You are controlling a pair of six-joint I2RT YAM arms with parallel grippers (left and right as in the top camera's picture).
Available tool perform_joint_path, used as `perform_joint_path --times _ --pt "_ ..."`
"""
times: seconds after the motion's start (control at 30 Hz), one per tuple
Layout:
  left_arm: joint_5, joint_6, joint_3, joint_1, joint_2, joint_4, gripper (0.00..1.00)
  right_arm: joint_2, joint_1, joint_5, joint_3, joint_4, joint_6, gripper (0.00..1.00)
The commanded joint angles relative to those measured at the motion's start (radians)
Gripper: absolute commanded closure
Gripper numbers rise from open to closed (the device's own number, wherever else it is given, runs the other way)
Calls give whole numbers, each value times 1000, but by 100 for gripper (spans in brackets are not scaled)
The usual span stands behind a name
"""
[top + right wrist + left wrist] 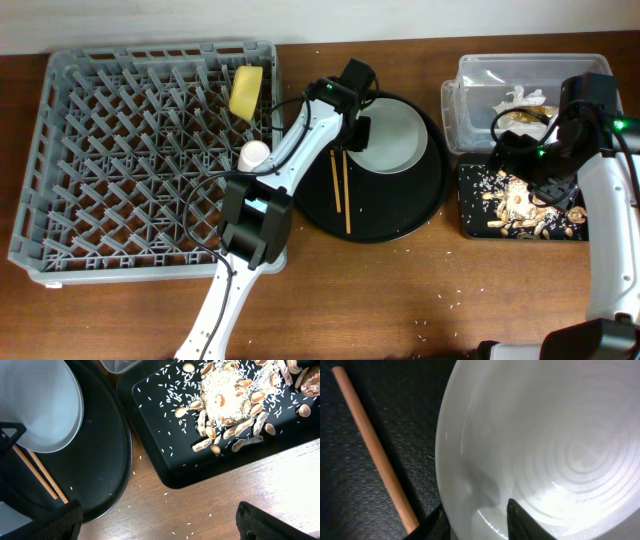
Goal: Sort waste into correct bins and load items into the dishwasher rack
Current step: 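Move the left gripper to the white plate and grasp its edge, then lift the white plate and stand it in the rack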
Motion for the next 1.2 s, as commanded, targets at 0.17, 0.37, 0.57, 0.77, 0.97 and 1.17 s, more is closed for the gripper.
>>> perform_joint_path --times 0.17,0.37,0.57,0.77,0.97,1.17 --pt "5 -6 3 -2 14 2 99 -8 -2 12 11 0 5 1" --pt "5 6 35 4 8 -34 99 -8 -2 12 11 0 5 1" --pt "1 95 306 44 -45 -199 99 -8 -2 12 11 0 5 2" --pt "-290 202 576 83 -159 -337 100 -8 -2 12 11 0 5 2" --pt "-995 518 639 90 -222 -406 100 -8 -2 12 11 0 5 2" --pt "-1199 531 608 191 -222 -437 100 -8 -2 12 11 0 5 1"
